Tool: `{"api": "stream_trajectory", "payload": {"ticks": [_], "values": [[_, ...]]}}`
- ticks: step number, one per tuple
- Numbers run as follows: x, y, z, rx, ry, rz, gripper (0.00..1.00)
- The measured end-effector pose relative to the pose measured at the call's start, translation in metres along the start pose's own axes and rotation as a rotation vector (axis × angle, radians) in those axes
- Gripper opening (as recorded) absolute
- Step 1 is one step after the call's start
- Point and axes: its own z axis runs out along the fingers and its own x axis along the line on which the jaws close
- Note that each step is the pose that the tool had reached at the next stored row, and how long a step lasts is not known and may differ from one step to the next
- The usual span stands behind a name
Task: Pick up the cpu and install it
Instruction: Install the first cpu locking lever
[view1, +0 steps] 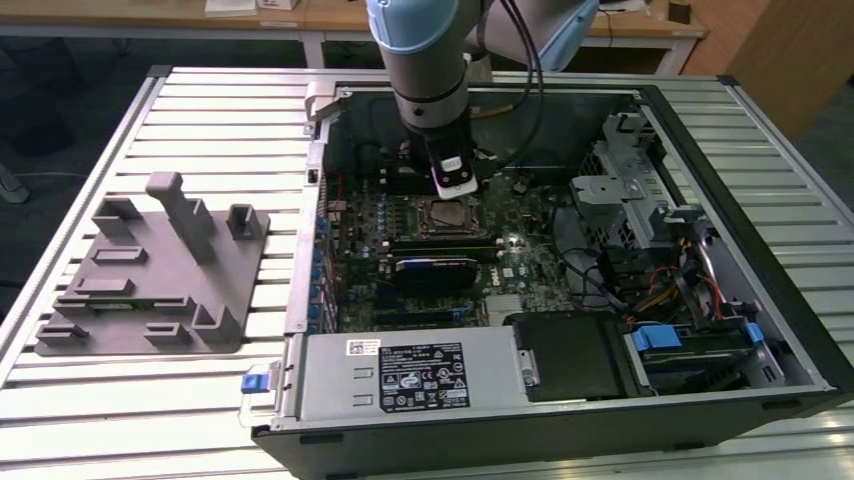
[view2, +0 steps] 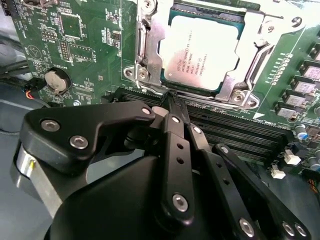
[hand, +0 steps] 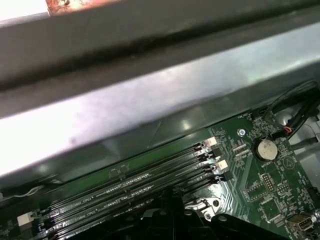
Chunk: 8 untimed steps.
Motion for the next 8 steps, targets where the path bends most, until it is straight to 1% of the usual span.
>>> {"api": "stream_trajectory", "payload": {"ticks": [8], "values": [[-0.0061,0.0001,0.0008,-0.0018,0.0006,0.001,0.11]]}}
